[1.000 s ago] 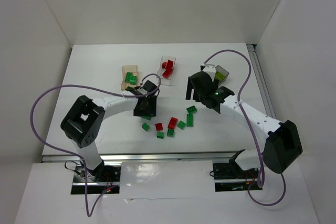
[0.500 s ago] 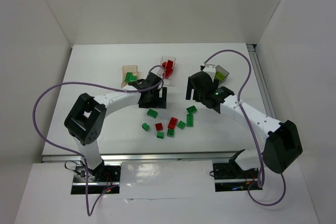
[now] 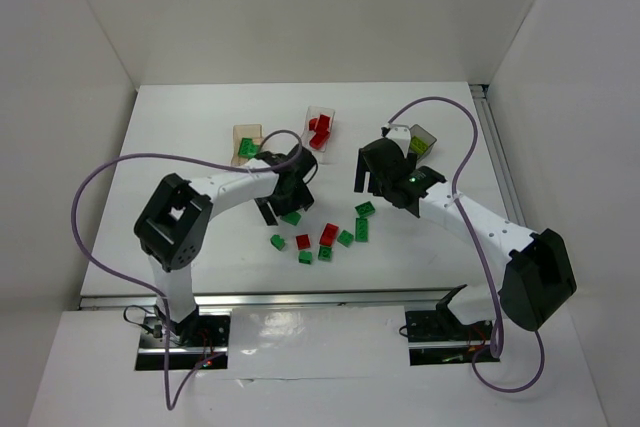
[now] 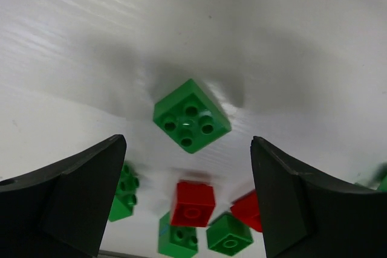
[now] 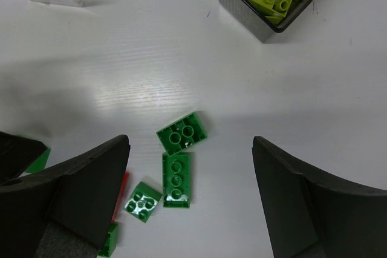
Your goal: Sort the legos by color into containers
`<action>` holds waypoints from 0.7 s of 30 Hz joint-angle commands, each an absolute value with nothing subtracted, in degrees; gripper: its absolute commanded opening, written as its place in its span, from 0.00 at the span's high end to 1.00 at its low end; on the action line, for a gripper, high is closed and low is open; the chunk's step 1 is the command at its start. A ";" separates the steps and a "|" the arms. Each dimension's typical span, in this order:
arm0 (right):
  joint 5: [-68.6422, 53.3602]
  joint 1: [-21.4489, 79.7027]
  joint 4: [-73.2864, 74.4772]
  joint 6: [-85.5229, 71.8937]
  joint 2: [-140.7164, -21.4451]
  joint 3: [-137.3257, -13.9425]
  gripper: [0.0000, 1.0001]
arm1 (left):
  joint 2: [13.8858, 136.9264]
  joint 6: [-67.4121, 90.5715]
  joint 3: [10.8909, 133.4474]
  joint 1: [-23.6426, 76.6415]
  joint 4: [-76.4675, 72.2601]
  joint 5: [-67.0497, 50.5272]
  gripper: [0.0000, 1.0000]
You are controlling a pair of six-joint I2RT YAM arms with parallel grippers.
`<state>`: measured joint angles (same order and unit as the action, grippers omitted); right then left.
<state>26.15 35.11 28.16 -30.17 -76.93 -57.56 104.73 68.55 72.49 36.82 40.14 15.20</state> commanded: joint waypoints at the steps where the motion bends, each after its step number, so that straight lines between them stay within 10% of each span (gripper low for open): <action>1: 27.33 35.68 26.98 -29.88 -74.88 -57.30 0.10 | 109.50 79.45 78.12 37.62 47.10 15.57 0.10; 10: 28.04 35.68 27.60 -29.88 -74.88 -57.30 0.10 | 114.61 81.12 82.62 37.62 47.64 18.72 0.34; 16: 28.56 35.68 28.12 -29.88 -74.88 -57.30 0.10 | 113.39 75.86 84.46 36.47 47.64 19.94 0.79; 21: 28.04 35.68 28.12 -29.88 -74.88 -57.30 0.10 | 109.61 65.95 86.57 35.95 47.64 23.28 0.83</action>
